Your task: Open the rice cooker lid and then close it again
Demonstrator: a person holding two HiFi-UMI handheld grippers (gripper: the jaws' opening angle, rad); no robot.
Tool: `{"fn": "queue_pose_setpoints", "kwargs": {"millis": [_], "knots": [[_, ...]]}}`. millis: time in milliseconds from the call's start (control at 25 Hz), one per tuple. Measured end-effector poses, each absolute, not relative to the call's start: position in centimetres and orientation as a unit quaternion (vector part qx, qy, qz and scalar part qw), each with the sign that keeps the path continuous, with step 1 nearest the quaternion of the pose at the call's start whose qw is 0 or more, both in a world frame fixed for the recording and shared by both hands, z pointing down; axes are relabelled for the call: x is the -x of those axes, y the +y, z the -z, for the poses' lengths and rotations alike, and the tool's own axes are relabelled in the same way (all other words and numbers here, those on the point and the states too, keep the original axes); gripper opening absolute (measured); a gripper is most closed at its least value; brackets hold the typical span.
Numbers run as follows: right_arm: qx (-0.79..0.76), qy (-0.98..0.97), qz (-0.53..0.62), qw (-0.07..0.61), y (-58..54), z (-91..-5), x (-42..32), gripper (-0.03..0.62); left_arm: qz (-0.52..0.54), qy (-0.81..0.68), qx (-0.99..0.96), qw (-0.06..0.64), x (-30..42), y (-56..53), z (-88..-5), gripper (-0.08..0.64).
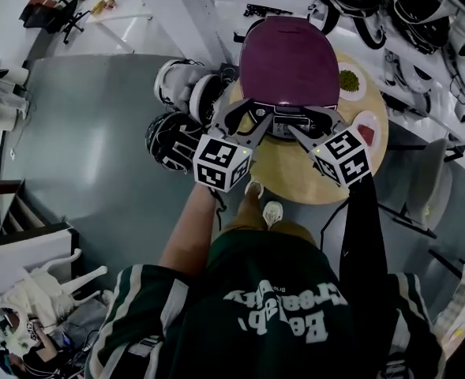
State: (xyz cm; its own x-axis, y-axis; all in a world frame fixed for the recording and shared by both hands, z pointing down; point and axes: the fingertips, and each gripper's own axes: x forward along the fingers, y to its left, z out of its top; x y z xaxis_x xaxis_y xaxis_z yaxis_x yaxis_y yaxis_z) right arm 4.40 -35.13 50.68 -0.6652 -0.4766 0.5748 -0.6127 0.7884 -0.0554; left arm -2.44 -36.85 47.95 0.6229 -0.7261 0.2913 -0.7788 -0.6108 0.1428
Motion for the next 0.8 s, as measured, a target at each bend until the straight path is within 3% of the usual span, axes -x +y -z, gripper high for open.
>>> {"fn": "queue_pose_setpoints", "kwargs": {"millis": [280,800], "knots": [[-0.298,-0.893,-0.114,0.317,-34.7,-51.2,-3.9,0.239,-0.097,-0.433,-0.887,0.127,3.3,-37.4,-47.7,0.195],[-0.318,-0.891,-0.113,0.303,-34.6,-51.3,-4.1,0.245,-0.105,-0.447,-0.880,0.123,3.8,-37.5,-47.0,0.195]]}}
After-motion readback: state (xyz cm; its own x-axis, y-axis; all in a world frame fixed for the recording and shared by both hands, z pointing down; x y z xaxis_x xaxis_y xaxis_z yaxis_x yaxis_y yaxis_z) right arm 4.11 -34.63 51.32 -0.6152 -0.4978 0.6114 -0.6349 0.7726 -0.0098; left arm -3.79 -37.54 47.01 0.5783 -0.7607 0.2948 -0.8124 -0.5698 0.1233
